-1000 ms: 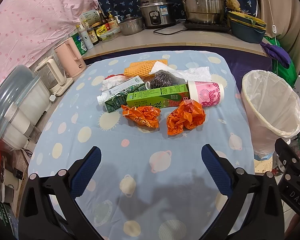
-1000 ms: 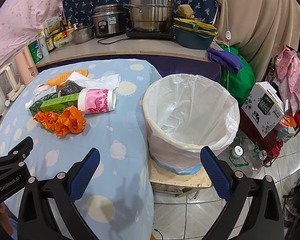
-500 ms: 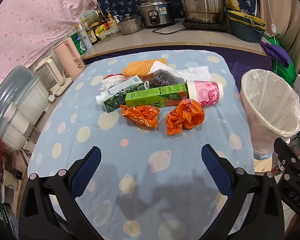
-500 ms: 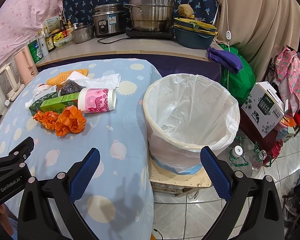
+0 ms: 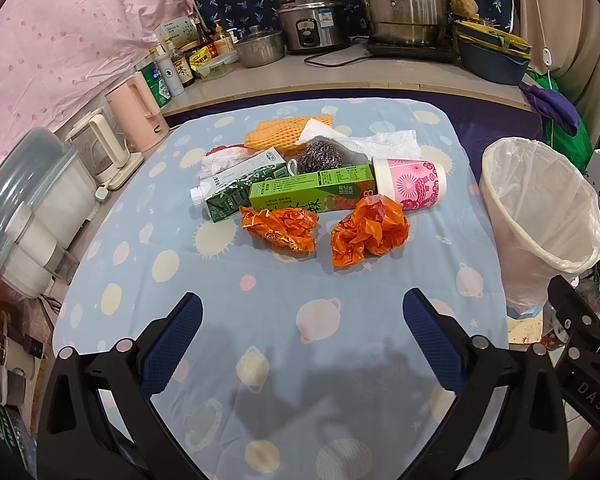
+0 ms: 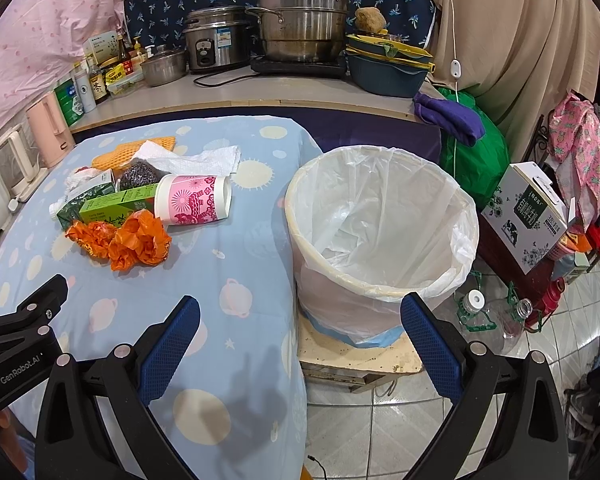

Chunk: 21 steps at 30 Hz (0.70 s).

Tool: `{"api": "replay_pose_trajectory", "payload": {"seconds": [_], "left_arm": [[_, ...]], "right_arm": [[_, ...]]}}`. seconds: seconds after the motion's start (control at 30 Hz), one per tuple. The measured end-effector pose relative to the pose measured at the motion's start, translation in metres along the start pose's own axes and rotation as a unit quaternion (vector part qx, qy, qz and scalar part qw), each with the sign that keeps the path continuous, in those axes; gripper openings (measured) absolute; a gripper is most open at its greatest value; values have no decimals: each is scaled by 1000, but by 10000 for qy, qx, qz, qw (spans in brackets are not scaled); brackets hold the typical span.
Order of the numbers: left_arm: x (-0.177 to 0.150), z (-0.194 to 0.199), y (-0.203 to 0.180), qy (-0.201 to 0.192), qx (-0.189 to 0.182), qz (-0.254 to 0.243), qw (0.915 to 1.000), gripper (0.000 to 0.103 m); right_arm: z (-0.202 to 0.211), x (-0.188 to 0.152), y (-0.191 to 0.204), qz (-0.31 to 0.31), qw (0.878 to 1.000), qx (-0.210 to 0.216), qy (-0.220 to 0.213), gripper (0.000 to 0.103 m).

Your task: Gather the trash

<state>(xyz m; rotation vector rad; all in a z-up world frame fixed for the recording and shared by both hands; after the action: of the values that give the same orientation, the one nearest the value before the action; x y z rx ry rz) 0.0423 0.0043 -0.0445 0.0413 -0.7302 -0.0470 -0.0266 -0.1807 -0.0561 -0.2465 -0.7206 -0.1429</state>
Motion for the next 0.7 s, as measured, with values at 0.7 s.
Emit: {"api": "replay_pose_trajectory", "payload": {"seconds": [0.7], "left_arm": [[-6, 0, -4, 29, -20, 13, 10000, 96]], "right_arm": [[-2, -3, -1, 29, 10000, -16, 20, 96]]}}
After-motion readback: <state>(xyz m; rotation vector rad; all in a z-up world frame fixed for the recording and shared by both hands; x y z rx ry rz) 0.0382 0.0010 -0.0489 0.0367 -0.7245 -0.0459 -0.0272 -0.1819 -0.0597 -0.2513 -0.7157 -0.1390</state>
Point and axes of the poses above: each gripper's, at about its wrist camera, not at the fingertips, and z roughly against the way its jaws point, y to its left, x to its top, the point moved 7 cm from there along -z, roughly the way its jaws point, and after that the axes turned 13 degrees about z, right-handed, at the moved point
